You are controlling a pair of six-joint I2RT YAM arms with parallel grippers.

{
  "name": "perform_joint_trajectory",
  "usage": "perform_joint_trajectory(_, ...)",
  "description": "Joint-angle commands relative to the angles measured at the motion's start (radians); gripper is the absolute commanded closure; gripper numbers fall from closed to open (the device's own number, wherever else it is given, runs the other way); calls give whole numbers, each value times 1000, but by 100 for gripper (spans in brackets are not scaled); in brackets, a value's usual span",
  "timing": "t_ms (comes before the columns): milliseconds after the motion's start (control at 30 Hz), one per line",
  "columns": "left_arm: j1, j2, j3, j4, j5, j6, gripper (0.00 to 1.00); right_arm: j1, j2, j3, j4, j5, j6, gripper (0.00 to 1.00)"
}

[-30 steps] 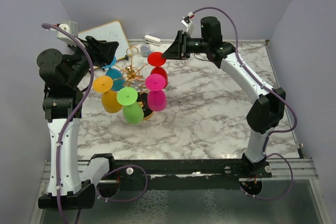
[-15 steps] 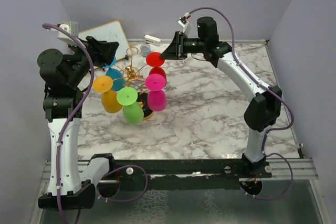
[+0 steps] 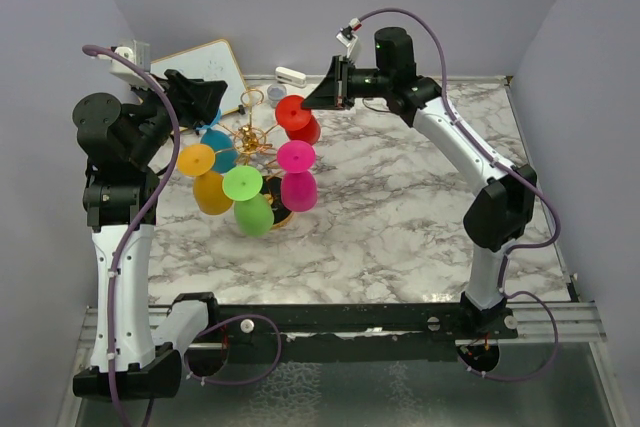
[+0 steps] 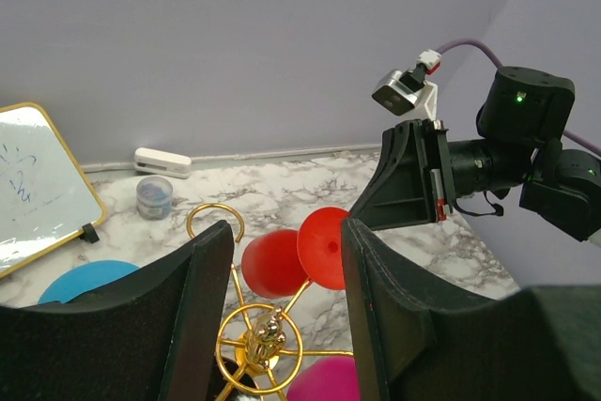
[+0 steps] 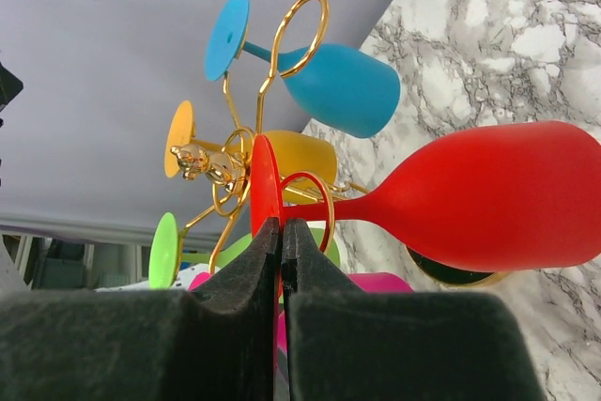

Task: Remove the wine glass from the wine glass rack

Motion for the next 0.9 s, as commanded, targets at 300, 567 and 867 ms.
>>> perform_joint_trajectory(300, -6, -2, 17, 13, 12, -9, 48, 16, -18, 40, 26, -129, 83, 99)
perform_joint_trajectory(567, -6, -1, 25, 13, 18, -10, 48, 48, -19, 92, -56, -91, 20, 99)
perform_joint_trajectory(867, -7, -2, 21, 13, 20, -12, 48, 84, -18, 100, -149, -19, -69, 99)
